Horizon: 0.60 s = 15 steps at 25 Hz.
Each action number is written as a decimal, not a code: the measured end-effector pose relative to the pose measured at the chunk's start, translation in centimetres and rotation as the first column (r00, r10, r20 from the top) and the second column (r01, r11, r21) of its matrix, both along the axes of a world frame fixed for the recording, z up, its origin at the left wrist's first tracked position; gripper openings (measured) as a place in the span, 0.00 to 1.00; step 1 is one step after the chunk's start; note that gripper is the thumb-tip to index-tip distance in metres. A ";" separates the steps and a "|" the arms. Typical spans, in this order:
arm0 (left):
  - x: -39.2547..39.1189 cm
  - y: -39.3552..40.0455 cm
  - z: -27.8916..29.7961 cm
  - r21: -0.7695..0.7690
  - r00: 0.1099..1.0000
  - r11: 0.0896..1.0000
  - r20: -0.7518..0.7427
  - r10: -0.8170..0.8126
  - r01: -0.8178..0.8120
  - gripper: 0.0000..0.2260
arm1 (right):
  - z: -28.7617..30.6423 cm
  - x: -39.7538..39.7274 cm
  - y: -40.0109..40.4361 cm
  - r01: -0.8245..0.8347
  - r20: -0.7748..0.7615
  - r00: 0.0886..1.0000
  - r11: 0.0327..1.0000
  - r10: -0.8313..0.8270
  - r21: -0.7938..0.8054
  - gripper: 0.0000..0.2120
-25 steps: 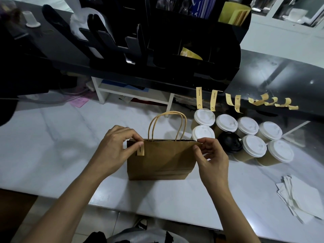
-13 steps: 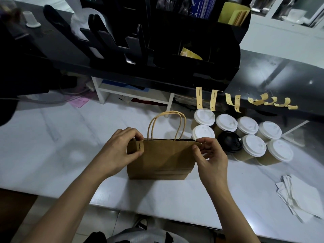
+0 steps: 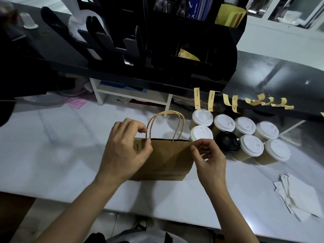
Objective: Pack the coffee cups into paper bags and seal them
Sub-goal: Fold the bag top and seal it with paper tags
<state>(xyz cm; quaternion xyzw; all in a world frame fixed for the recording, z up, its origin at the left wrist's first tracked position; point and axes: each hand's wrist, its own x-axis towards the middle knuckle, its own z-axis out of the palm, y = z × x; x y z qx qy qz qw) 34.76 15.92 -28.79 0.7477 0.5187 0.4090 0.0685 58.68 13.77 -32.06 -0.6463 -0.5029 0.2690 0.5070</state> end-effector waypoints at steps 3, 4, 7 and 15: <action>2.5 -0.9 0.1 0.120 0.999 0.992 -0.017 -0.049 0.050 0.04 | 0.1 0.0 0.0 -0.003 -0.007 1.000 1.000 0.003 -0.003 0.11; 3.2 -1.1 0.0 0.093 0.996 0.992 -0.020 -0.084 0.085 0.06 | 0.1 0.1 0.0 -0.005 -0.012 1.000 1.000 0.005 -0.006 0.12; 4.8 -1.2 -0.3 -0.043 0.989 0.989 -0.032 -0.144 0.142 0.18 | 0.3 0.2 0.2 -0.009 -0.023 1.000 1.000 0.009 -0.022 0.12; 7.1 1.0 -0.9 -0.207 0.985 0.966 -0.043 -0.168 0.156 0.36 | 0.7 0.7 0.9 -0.038 0.004 0.999 0.998 0.038 -0.050 0.09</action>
